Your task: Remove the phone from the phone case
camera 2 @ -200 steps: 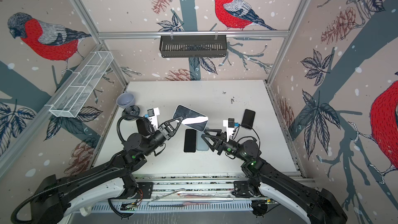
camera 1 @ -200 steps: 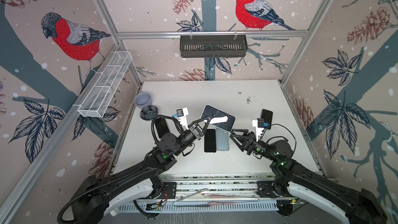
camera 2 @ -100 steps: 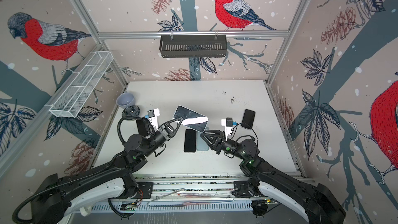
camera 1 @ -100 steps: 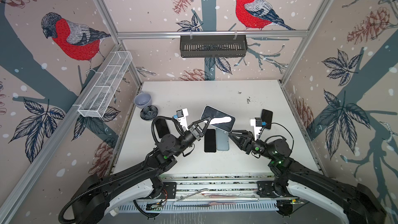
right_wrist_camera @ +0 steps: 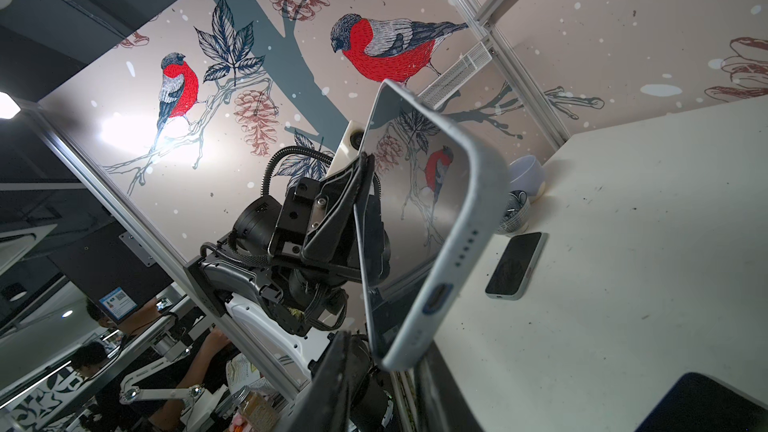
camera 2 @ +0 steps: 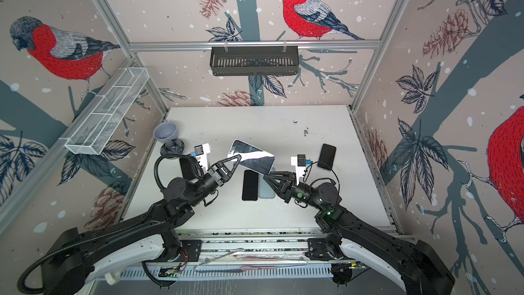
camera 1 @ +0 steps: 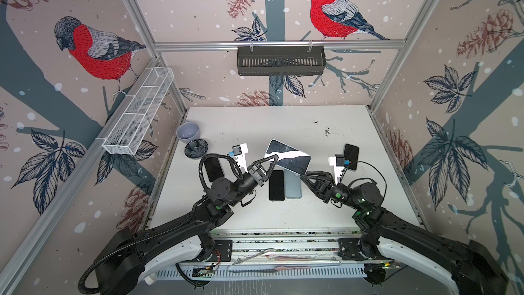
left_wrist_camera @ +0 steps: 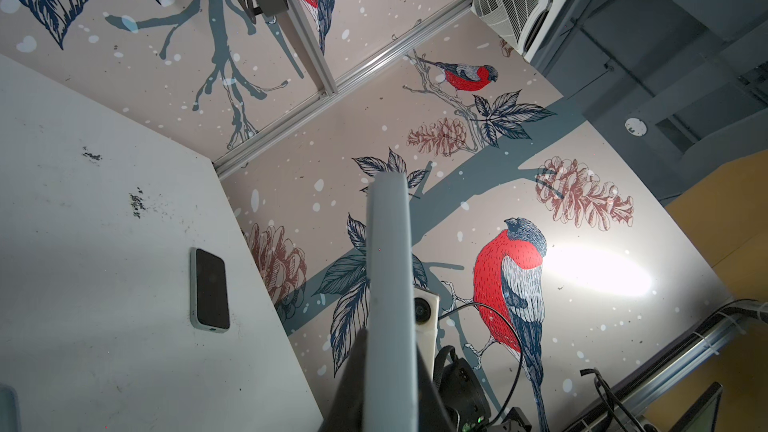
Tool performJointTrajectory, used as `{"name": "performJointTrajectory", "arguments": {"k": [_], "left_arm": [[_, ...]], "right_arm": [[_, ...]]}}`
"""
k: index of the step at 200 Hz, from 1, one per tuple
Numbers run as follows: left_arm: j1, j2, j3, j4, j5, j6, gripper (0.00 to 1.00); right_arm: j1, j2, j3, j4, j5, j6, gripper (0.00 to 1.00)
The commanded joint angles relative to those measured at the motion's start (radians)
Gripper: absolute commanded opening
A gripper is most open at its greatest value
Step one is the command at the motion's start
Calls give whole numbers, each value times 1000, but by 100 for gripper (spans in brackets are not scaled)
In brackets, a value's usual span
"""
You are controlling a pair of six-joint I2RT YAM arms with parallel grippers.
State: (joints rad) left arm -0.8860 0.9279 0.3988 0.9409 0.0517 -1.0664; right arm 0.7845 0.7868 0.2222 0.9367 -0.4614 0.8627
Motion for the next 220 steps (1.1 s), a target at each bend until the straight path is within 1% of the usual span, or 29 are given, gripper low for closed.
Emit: {"name": "performJointTrajectory", "arguments": {"k": [1,16,34,48,65,98,127,155,184,220], "left_arm": [[-2,5,0,106,4,-10,0],[-4,6,-2,110,5,-7,0],[-9,8,1,106,7,-6,0],[-9,9,2,105,8,-4,0],[-11,15,9,102,19,-3,0],[-13,17,15,73,23,-5,0],[-15,32,44,23,48,-19,0],[-16,62,89,-58,92,-29,0],[-14,96,121,-93,131,-24,0],[-11,123,167,-151,151,-13,0]], "right_arm": [[1,4,11,39,-12,-7,24],[1,9,11,41,-23,-11,20],[2,15,6,56,-42,-13,9],[1,14,0,62,-48,-21,4],[1,4,-10,68,-47,-39,1],[3,-24,-36,75,-66,-101,1],[27,-55,-39,-20,-66,-247,0],[53,-79,1,-197,-7,-436,0],[53,-105,9,-238,62,-579,0],[53,-124,31,-282,115,-689,0]]}}
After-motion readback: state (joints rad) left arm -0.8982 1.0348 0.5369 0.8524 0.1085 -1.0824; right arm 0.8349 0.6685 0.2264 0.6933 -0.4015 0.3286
